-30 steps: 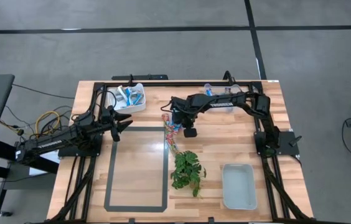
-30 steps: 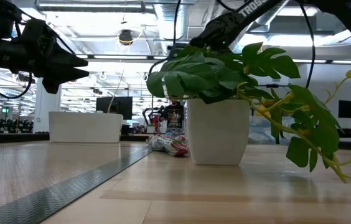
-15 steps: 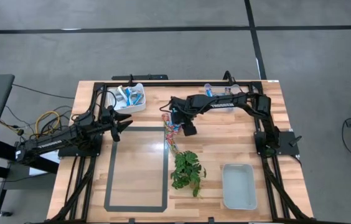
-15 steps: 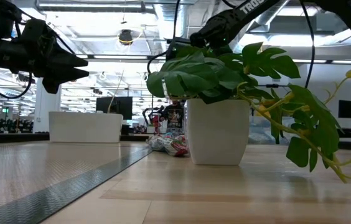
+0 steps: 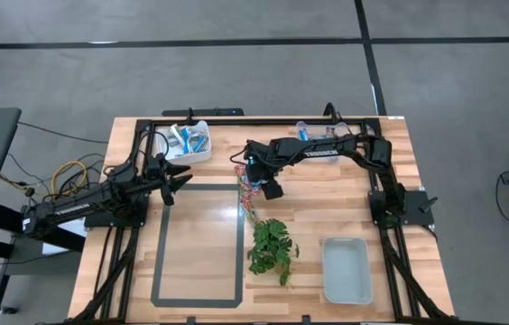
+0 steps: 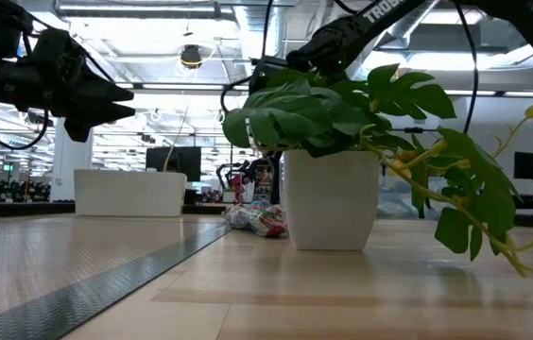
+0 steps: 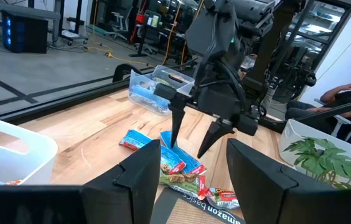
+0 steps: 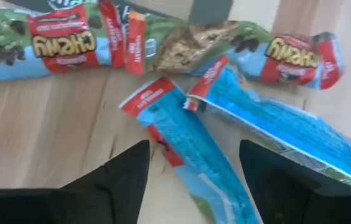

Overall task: Pick and place Granola Bars by type
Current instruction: Put the red granola bar into the gray bin

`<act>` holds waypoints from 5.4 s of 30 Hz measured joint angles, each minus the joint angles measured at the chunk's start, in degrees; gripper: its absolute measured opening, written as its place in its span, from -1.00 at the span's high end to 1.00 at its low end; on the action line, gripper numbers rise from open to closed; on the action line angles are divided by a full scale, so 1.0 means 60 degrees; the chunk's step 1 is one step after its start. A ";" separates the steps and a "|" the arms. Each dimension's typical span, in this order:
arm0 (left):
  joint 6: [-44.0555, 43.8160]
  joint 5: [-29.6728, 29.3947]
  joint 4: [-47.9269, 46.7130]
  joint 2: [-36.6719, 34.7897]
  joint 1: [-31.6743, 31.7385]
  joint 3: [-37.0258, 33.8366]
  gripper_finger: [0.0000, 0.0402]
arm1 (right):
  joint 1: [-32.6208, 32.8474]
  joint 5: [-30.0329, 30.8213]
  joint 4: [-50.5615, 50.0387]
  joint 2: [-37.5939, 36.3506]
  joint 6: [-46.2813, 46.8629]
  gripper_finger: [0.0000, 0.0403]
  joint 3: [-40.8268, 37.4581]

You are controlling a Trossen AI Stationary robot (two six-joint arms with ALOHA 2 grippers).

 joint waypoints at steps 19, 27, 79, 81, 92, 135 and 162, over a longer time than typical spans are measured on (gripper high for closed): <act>0.0000 0.0000 0.0000 0.0001 0.0003 0.0003 0.12 | -0.0045 0.0435 0.0626 0.0000 0.0007 -0.02 -0.0933; 0.0000 0.0000 0.0000 0.0002 0.0003 0.0004 0.12 | -0.0044 0.0524 0.0627 0.0000 0.0676 0.51 -0.0940; 0.0000 -0.0004 0.0000 -0.0001 0.0004 0.0004 0.12 | 0.4498 -0.1216 -0.5431 -0.4870 1.8888 0.76 -0.0943; 0.0000 -0.0004 0.0000 0.0001 0.0004 0.0002 0.12 | 0.4875 -0.1091 -0.5463 -0.4870 1.9727 0.76 -0.0943; 0.0000 -0.0002 0.0000 -0.0001 0.0004 0.0004 0.12 | 0.7050 -0.0918 -0.6461 -0.4870 2.3691 0.76 -0.0943; 0.0001 -0.0001 0.0000 -0.0001 0.0004 0.0001 0.12 | 0.8514 0.1083 -0.3370 -0.4863 2.3871 -0.11 -0.3059; 0.0002 -0.0002 -0.0002 -0.0001 0.0004 0.0002 0.12 | 0.2610 0.1032 -0.3575 -0.4656 0.9476 0.17 -0.0433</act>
